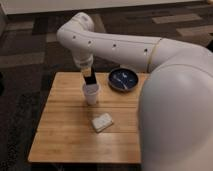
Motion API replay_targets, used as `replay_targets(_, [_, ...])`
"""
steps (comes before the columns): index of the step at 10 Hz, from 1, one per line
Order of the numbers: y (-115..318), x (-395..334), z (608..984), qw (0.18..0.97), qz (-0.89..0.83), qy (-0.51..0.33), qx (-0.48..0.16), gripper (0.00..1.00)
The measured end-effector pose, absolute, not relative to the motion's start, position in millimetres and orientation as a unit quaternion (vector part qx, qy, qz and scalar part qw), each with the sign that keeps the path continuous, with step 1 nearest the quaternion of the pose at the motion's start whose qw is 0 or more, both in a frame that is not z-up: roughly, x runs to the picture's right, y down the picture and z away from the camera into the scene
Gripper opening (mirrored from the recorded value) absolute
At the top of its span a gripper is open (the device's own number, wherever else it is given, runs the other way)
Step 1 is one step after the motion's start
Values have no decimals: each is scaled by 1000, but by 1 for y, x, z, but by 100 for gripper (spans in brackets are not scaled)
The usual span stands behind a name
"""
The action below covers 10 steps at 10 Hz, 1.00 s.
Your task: Place the eraser in the ceramic cup
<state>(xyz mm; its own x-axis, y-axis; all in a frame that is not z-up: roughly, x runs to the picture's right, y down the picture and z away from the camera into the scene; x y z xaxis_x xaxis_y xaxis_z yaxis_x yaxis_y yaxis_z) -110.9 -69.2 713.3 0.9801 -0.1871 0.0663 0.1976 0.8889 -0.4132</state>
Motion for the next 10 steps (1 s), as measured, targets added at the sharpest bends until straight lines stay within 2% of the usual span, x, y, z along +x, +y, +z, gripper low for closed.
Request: replay_targets(10, [-56,-106,733,960,-120,-28,-252,0])
